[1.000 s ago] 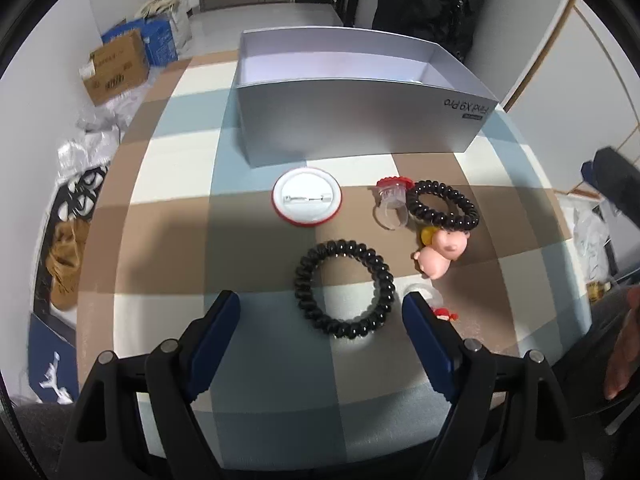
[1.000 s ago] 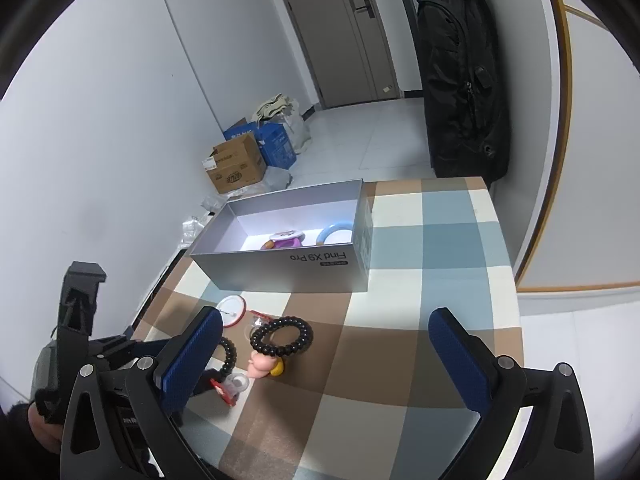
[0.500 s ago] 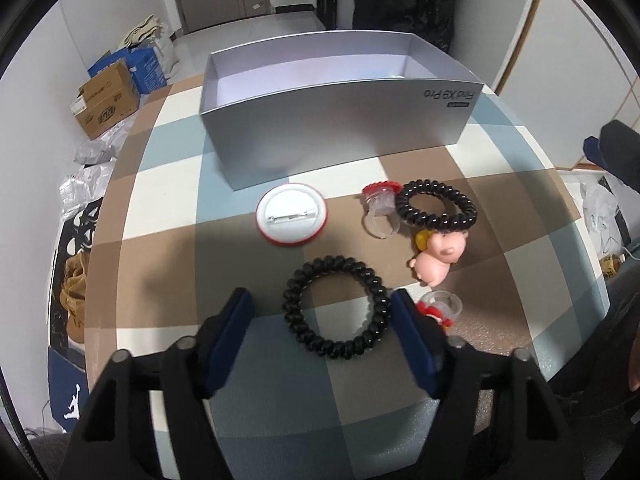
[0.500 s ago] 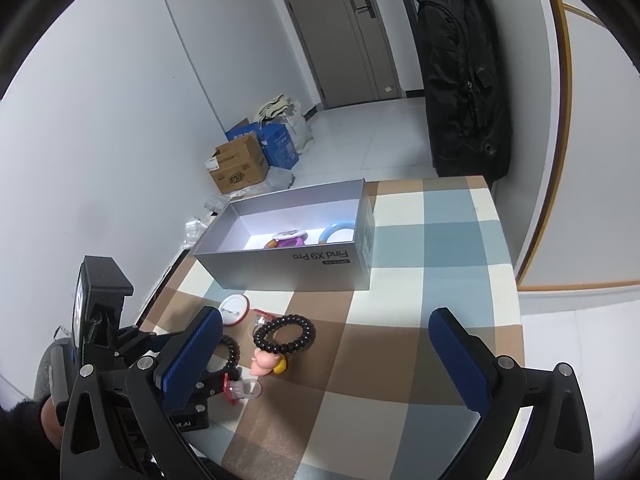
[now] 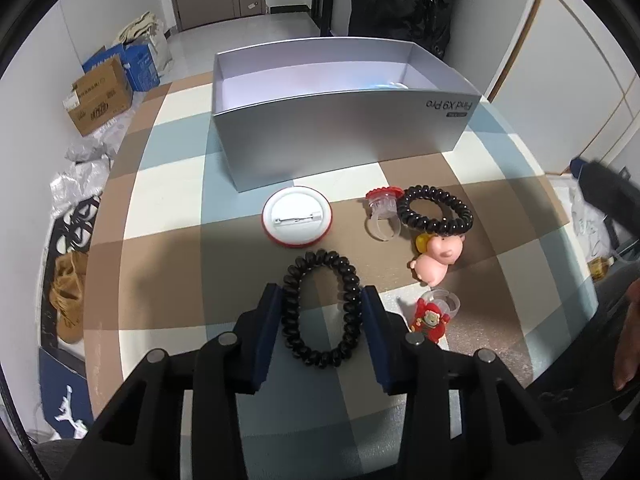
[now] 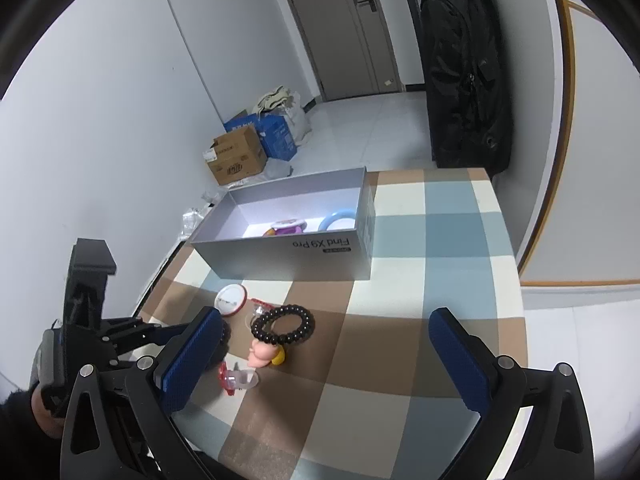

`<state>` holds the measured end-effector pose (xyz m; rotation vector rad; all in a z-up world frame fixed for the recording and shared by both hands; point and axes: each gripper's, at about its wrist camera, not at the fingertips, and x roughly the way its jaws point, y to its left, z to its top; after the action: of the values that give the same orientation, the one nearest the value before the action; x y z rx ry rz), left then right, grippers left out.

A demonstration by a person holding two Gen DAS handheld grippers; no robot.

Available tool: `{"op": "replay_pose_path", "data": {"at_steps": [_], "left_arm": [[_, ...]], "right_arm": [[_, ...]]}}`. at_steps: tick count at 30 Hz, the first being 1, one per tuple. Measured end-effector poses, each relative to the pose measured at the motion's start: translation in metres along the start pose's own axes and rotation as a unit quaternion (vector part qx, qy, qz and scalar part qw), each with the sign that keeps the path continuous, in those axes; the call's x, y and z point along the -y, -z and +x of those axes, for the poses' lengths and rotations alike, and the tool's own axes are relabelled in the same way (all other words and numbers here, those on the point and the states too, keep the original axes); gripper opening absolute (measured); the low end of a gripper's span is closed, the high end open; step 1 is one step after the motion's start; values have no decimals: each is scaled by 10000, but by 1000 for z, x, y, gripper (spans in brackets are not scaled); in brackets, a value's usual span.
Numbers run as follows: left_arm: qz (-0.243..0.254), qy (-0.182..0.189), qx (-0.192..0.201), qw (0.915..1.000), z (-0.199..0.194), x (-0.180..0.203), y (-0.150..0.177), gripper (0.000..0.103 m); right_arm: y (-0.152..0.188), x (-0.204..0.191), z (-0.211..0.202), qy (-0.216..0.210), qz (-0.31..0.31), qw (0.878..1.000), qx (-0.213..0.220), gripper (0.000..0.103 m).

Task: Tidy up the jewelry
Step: 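Grasp the black beaded bracelet with left tool while right grasps a clear ring box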

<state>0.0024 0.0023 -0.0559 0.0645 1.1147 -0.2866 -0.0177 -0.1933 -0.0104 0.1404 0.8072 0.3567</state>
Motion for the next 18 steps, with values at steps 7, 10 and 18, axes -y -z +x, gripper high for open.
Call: {"op": "replay_pose_path", "data": {"at_steps": [7, 10, 18], "left_arm": [[-708, 556, 2, 9959, -5, -23, -2, 34], [-891, 715, 128, 9934, -10, -28, -2, 34], [-1240, 1055, 574, 9850, -27, -36, -4, 34]], "right_arm": [[7, 0, 6, -107, 100, 9996, -238, 103], [12, -3, 10, -210, 153, 9990, -368, 103], [31, -25, 29, -700, 93, 9927, -982, 96]]}}
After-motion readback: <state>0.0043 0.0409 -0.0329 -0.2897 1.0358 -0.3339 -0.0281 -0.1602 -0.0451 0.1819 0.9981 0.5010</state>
